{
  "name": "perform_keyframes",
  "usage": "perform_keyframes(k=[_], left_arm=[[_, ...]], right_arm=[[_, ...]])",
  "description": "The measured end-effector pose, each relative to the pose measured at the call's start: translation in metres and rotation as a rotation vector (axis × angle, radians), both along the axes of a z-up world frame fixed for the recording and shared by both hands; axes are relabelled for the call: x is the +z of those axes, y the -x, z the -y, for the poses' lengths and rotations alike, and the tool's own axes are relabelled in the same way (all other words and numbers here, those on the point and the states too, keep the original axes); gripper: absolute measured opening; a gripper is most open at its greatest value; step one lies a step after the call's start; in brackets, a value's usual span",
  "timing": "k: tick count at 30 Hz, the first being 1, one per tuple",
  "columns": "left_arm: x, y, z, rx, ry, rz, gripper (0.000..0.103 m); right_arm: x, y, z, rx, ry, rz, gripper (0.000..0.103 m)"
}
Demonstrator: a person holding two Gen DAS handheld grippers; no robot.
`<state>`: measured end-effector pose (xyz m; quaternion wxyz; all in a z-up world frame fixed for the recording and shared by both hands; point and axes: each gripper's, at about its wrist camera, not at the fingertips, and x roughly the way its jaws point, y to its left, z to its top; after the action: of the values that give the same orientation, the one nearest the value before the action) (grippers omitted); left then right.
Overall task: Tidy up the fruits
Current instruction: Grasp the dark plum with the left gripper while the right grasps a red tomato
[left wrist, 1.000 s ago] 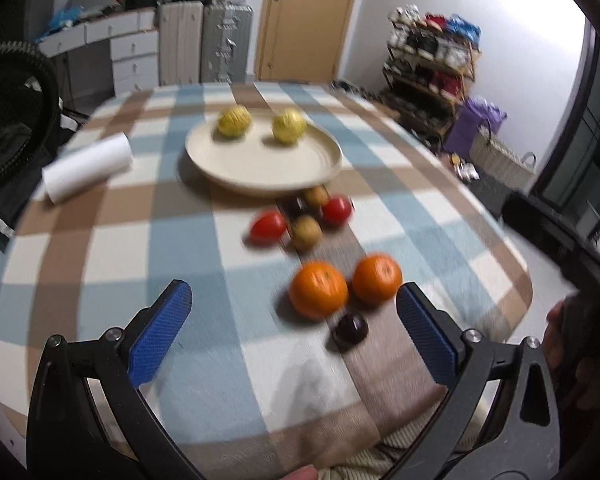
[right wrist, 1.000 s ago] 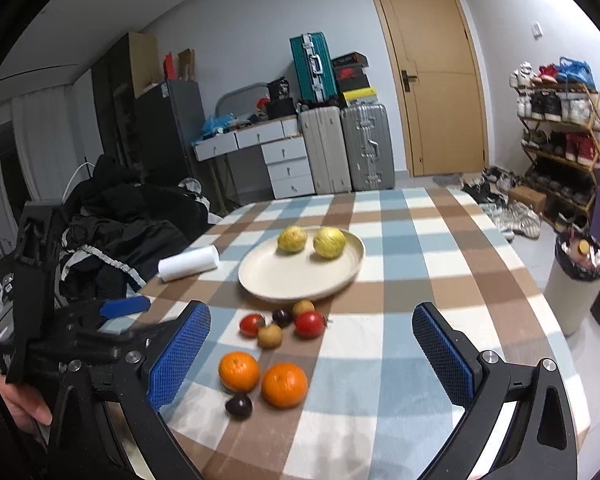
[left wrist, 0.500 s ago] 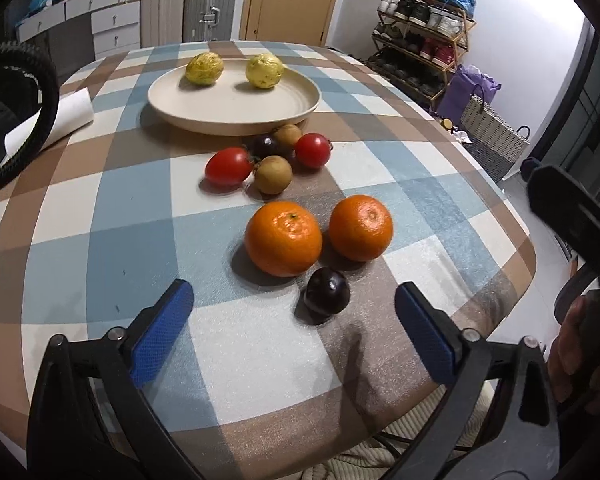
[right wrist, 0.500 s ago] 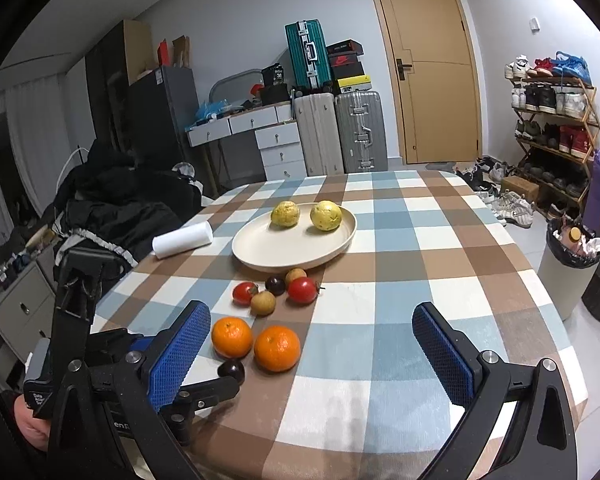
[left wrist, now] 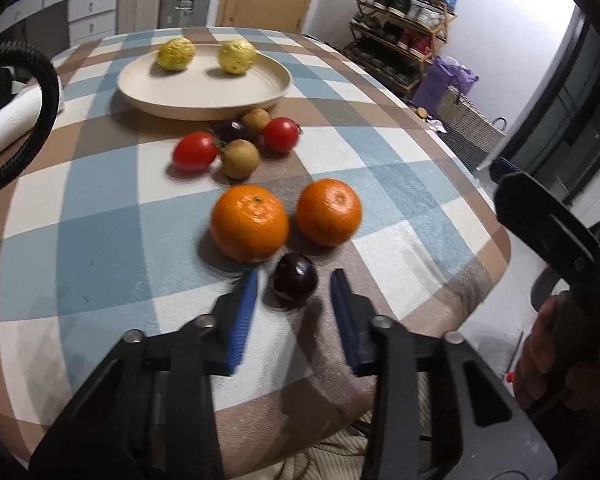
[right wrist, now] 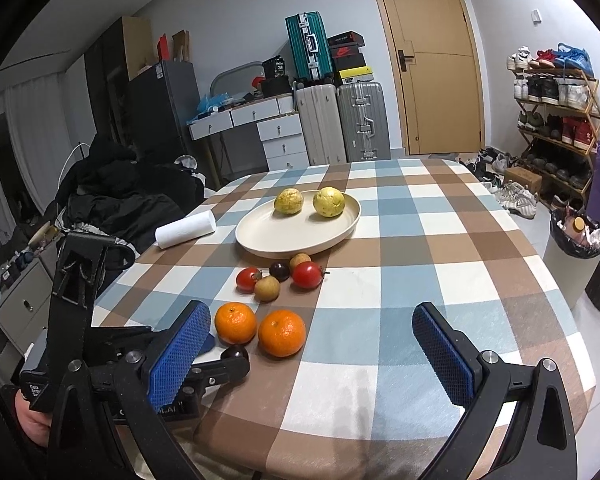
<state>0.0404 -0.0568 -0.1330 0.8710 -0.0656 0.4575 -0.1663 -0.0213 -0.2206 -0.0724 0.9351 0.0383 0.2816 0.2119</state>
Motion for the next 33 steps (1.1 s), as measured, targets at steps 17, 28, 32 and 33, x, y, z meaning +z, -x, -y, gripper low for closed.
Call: perform_keyframes(k=[17,28,32,33], left_arm=[[0.005,0.009,-0.01,-0.041,0.041,0.035,0.021],[0.029,0.02,-0.046,0.009,0.105,0.113,0.021],[0.038,0.018,-0.061,0.03,0.129,0.135,0.021],[0.04,0.016,-0.065,0.034,0.132,0.137,0.021]], right_arm=[[-0.008,-0.005,0.002,0.002,-0.027,-0.039,0.103],[-0.007,-0.045,-0.008,0.065,-0.062,-0.085,0.103],[-0.014,-0.068,-0.021,0.1,-0.049,-0.118,0.103],[-0.018,-0.077,-0.024,0.115,-0.056,-0.139,0.103]])
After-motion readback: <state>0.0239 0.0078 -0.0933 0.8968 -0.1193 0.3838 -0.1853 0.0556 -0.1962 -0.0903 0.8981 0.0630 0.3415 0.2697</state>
